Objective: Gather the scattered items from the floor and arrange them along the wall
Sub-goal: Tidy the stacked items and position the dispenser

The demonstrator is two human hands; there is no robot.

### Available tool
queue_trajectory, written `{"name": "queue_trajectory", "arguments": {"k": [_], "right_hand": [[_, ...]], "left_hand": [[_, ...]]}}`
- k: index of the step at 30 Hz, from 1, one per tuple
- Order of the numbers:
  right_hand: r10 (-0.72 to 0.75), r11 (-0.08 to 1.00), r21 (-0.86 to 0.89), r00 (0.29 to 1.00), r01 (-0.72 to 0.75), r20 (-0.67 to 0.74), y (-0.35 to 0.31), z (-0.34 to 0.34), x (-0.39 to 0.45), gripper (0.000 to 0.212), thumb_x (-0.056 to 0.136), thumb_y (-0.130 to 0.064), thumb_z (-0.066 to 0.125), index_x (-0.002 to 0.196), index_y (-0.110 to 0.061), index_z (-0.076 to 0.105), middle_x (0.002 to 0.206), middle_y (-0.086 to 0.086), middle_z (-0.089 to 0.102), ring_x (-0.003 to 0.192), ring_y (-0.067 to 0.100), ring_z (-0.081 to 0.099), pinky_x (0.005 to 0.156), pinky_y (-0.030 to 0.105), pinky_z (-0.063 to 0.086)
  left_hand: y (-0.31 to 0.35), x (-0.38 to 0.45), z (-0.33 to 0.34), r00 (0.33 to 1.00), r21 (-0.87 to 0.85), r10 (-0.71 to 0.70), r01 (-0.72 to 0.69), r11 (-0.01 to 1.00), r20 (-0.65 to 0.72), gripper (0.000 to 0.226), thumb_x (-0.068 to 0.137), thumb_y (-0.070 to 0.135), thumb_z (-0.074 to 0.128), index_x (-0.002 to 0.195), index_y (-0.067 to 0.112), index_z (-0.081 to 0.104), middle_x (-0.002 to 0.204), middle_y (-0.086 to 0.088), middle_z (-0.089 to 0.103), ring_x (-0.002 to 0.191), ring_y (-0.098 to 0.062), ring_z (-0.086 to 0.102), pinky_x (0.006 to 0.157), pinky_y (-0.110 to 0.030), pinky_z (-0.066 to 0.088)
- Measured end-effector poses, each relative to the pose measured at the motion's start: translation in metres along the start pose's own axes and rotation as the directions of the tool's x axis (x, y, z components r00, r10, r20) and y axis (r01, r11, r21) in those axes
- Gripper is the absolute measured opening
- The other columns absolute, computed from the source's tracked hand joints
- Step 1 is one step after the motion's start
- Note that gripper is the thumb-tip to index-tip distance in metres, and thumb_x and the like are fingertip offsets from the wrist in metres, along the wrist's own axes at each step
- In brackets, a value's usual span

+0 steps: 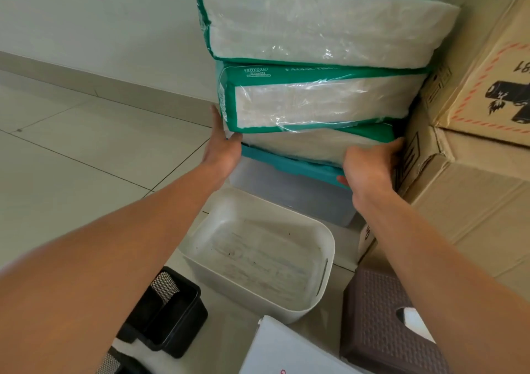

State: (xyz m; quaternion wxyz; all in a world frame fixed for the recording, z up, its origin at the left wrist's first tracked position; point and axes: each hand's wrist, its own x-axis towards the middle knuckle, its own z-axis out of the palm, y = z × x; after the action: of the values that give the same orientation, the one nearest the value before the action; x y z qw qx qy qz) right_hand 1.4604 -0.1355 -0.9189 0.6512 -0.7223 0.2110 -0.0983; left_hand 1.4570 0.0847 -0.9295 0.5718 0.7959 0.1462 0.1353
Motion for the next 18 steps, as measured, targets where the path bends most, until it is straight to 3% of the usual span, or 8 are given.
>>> {"name": "queue_trajectory", "arguments": {"k": [2,4,7,10,13,15,16,18], "right_hand": [[-0.003,0.999,-0.053,1.000,0.002,-0.015,-0.001,-0.002,-0.007,0.080,0.090,-0.024,0.047,0.157,-0.031,0.005,0.161,0.006,0.018,0.143,0.028,0.032,0.116,0.049,0.036],[-0.093,0.992,-0.094,0.995,0.090,-0.030,0.003,-0.006,-0.020,0.097,0.074,-0.020,0.054,0.156,-0.033,0.003,0.159,0.003,0.015,0.141,0.029,0.036,0.113,0.049,0.040],[-0.103,0.989,-0.105,0.994,0.106,0.035,0.008,-0.013,-0.028,0.099,0.078,-0.020,0.056,0.158,-0.033,0.000,0.160,0.001,0.012,0.139,0.030,0.037,0.110,0.050,0.044],[-0.059,0.986,-0.151,0.996,0.068,0.064,0.002,-0.017,-0.019,0.102,0.074,-0.029,0.053,0.157,-0.039,-0.005,0.163,-0.001,0.011,0.145,0.030,0.033,0.112,0.051,0.041],[-0.057,0.985,-0.159,0.996,0.067,0.069,0.001,-0.023,-0.014,0.101,0.071,-0.034,0.049,0.155,-0.040,-0.004,0.164,-0.001,0.014,0.148,0.028,0.031,0.117,0.049,0.035],[-0.173,0.965,-0.187,0.983,0.183,0.067,-0.001,-0.025,-0.020,0.098,0.078,-0.028,0.052,0.158,-0.032,-0.004,0.164,0.000,0.011,0.149,0.027,0.027,0.120,0.048,0.030],[-0.235,0.948,-0.202,0.970,0.244,0.066,-0.001,-0.025,-0.022,0.093,0.084,-0.022,0.053,0.160,-0.026,-0.001,0.163,0.002,0.010,0.148,0.026,0.027,0.120,0.046,0.029],[-0.332,0.914,-0.223,0.940,0.340,0.075,-0.001,-0.026,-0.031,0.079,0.092,-0.008,0.052,0.158,-0.019,0.010,0.159,0.006,0.012,0.139,0.024,0.037,0.115,0.032,0.034]], "left_hand": [[0.007,0.004,-0.001,0.999,0.071,0.000,-0.004,0.997,0.050,0.054,0.103,0.041,0.042,0.154,0.029,0.028,0.146,0.003,0.049,0.128,-0.021,0.047,0.097,-0.031,0.036],[0.018,0.010,-0.002,0.994,0.117,-0.047,0.035,0.993,0.096,0.045,0.103,0.039,0.041,0.144,0.021,0.043,0.133,0.001,0.053,0.115,-0.020,0.048,0.092,-0.031,0.035],[0.029,0.017,-0.004,0.989,0.101,-0.100,0.089,0.991,0.110,0.040,0.103,0.037,0.046,0.138,0.018,0.048,0.120,0.003,0.049,0.107,-0.017,0.044,0.089,-0.030,0.032],[0.029,0.016,0.000,0.995,0.025,-0.094,0.093,0.995,0.036,0.033,0.102,0.033,0.049,0.133,0.019,0.051,0.114,0.003,0.051,0.103,-0.016,0.045,0.086,-0.029,0.033],[0.027,-0.001,0.007,0.973,-0.176,-0.017,-0.025,0.984,-0.232,0.018,0.102,0.023,0.043,0.113,0.019,0.057,0.097,0.007,0.060,0.088,-0.012,0.053,0.074,-0.023,0.041],[0.020,-0.010,0.008,0.885,-0.419,0.014,-0.234,0.877,-0.465,0.026,0.103,0.027,0.037,0.109,0.018,0.060,0.100,0.002,0.062,0.087,-0.008,0.059,0.075,-0.022,0.045],[0.015,-0.015,0.008,0.827,-0.437,0.046,-0.343,0.831,-0.561,0.023,0.102,0.030,0.036,0.104,0.019,0.057,0.103,-0.003,0.059,0.090,-0.013,0.059,0.080,-0.025,0.047],[0.008,-0.031,0.012,0.714,-0.241,0.268,-0.525,0.816,-0.647,0.008,0.100,0.027,0.042,0.098,0.019,0.043,0.103,-0.008,0.045,0.094,-0.026,0.051,0.084,-0.031,0.044]]}}
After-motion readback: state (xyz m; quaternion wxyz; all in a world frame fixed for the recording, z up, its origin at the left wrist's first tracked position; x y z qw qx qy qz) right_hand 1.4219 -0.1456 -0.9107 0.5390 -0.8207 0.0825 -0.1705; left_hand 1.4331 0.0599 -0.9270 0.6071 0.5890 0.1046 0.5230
